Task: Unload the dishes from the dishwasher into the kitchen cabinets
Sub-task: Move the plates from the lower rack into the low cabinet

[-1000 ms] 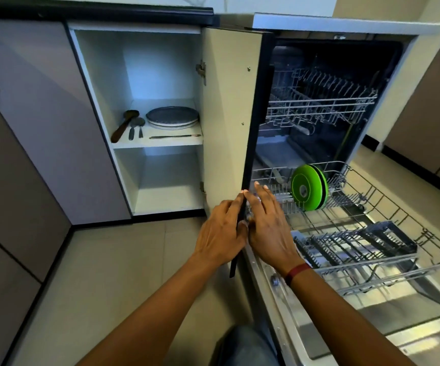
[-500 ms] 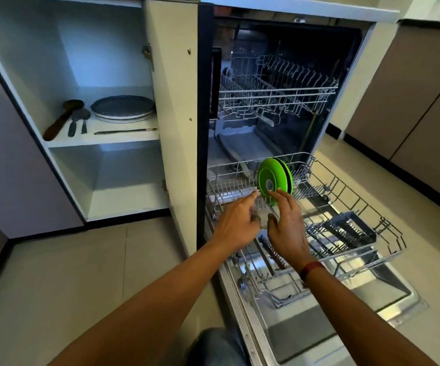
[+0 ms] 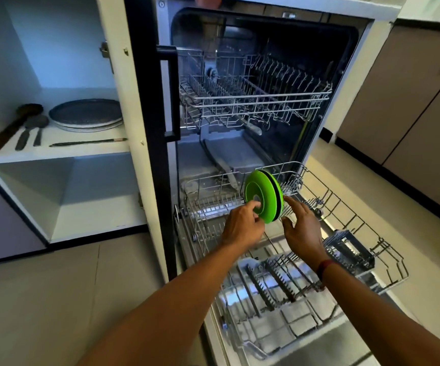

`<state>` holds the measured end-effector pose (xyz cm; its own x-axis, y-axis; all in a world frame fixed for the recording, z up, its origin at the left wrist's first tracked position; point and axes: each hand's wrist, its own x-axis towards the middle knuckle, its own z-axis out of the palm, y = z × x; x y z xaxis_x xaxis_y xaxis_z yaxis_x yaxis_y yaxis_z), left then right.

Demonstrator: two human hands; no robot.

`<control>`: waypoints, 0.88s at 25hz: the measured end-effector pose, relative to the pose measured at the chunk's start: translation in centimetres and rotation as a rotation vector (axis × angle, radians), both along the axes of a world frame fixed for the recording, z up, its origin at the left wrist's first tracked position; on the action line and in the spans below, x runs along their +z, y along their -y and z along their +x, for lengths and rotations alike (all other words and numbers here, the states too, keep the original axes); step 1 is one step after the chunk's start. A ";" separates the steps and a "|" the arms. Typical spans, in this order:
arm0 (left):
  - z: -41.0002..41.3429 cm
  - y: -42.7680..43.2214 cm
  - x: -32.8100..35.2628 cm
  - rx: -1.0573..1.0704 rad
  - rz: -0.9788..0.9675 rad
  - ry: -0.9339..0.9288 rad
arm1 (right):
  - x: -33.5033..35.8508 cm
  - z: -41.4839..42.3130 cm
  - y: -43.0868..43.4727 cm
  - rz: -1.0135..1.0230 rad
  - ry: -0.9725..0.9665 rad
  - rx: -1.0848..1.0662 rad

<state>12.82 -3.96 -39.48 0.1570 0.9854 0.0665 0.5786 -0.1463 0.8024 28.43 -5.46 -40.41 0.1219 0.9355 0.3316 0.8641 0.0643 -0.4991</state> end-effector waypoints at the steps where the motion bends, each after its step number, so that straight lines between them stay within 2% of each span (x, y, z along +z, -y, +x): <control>1: 0.5 -0.7 -0.3 0.004 -0.008 0.001 | -0.2 0.5 -0.7 -0.013 0.015 0.001; 6: 2.7 -4.2 -0.9 0.028 -0.072 -0.014 | -1.0 3.2 -4.8 -0.116 0.055 0.025; 10: 4.6 -7.0 -1.9 0.048 -0.121 -0.029 | -2.0 4.5 -8.1 -0.246 -0.030 -0.034; 18: 7.0 -11.1 -3.3 0.191 -0.251 -0.042 | -4.7 4.2 -12.3 -0.251 0.017 -0.109; 22: 7.5 -12.2 -3.3 0.226 -0.381 0.035 | -5.6 4.2 -13.4 -0.275 0.030 -0.081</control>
